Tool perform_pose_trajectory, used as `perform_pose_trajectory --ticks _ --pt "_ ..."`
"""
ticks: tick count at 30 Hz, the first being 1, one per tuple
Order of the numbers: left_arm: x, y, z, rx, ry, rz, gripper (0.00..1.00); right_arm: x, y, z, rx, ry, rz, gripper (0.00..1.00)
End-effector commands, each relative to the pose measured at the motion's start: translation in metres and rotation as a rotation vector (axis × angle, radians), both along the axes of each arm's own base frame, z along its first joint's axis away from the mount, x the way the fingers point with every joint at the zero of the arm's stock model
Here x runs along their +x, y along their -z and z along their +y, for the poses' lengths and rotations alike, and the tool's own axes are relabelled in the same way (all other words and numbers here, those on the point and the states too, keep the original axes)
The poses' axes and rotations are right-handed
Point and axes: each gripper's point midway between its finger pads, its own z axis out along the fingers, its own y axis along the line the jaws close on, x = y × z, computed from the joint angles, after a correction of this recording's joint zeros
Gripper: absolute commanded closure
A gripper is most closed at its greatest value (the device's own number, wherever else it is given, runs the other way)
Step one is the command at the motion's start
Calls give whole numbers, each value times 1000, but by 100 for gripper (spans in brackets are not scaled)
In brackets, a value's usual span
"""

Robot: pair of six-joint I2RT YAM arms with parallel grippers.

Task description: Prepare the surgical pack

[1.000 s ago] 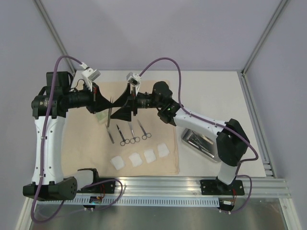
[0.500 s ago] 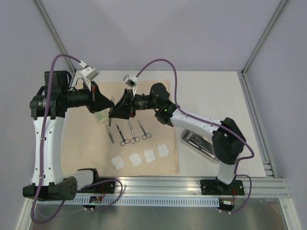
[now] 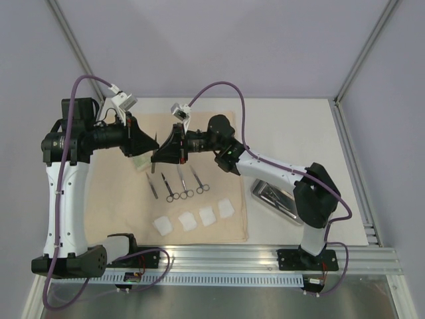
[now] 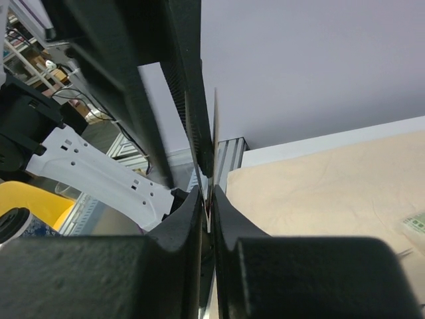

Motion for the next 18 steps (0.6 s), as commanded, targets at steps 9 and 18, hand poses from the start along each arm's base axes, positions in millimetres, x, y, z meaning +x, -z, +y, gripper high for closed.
perform_pose_trajectory --ticks 9,18 --pt "1 -21 8 55 -57 -86 33 14 8 -2 -63 104 -65 100" --pt "16 -14 33 180 -201 -99 25 37 39 -21 -228 216 -75 99"
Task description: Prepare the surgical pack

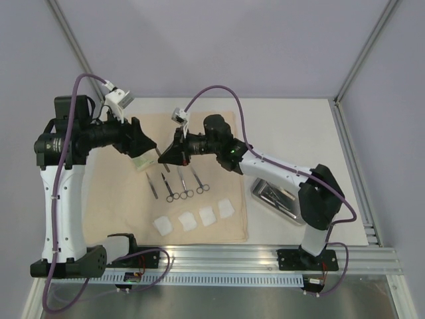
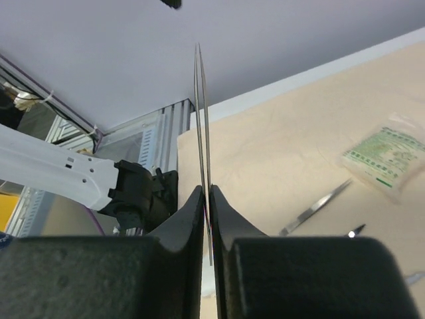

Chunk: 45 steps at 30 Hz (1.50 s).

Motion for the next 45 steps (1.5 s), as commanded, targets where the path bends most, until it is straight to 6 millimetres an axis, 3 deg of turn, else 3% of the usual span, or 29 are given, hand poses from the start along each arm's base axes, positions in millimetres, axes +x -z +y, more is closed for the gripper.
perform_pose_trajectory --ticks 1,4,5,6,7,8,9,10,11,13,14,16,17,19,20,27,35,45 --pt "8 -7 16 77 -81 -61 24 17 -3 -20 -62 93 -45 99" --pt "18 -3 27 113 -158 -55 20 32 11 -41 -163 168 -50 100" --pt "24 1 40 154 -236 -42 20 37 31 -60 -265 190 -52 100" --pt "31 6 49 185 -284 -30 20 40 29 -76 -307 222 -76 100" --pt "35 11 58 218 -330 -18 19 57 42 -97 -390 315 -88 99" --pt "41 22 76 286 -412 3 19 57 64 -125 -523 334 -116 99" --pt "45 29 85 319 -450 19 16 61 75 -145 -599 380 -125 99" --pt "49 35 91 346 -475 22 16 76 75 -181 -683 501 -166 99" --pt "51 51 101 391 -513 59 15 68 99 -213 -813 516 -155 100" --pt "56 71 110 433 -544 93 14 74 104 -270 -942 644 -171 100" --pt "57 78 113 444 -550 107 14 61 130 -301 -1075 632 -165 100" --pt "62 89 115 457 -555 131 14 55 138 -348 -1208 697 -189 99" --pt "64 97 116 465 -554 149 14 41 156 -368 -1301 673 -183 99" --pt "66 103 115 463 -546 158 14 35 164 -398 -1411 683 -223 99" --pt "67 104 114 461 -541 156 14 27 178 -410 -1463 664 -211 100" --pt "68 108 113 478 -511 160 14 13 218 -425 -1544 623 -133 100" --pt "66 116 112 480 -495 184 14 13 245 -429 -1604 610 -83 100" --pt "68 118 112 480 -497 194 14 4 246 -418 -1521 596 -59 100"
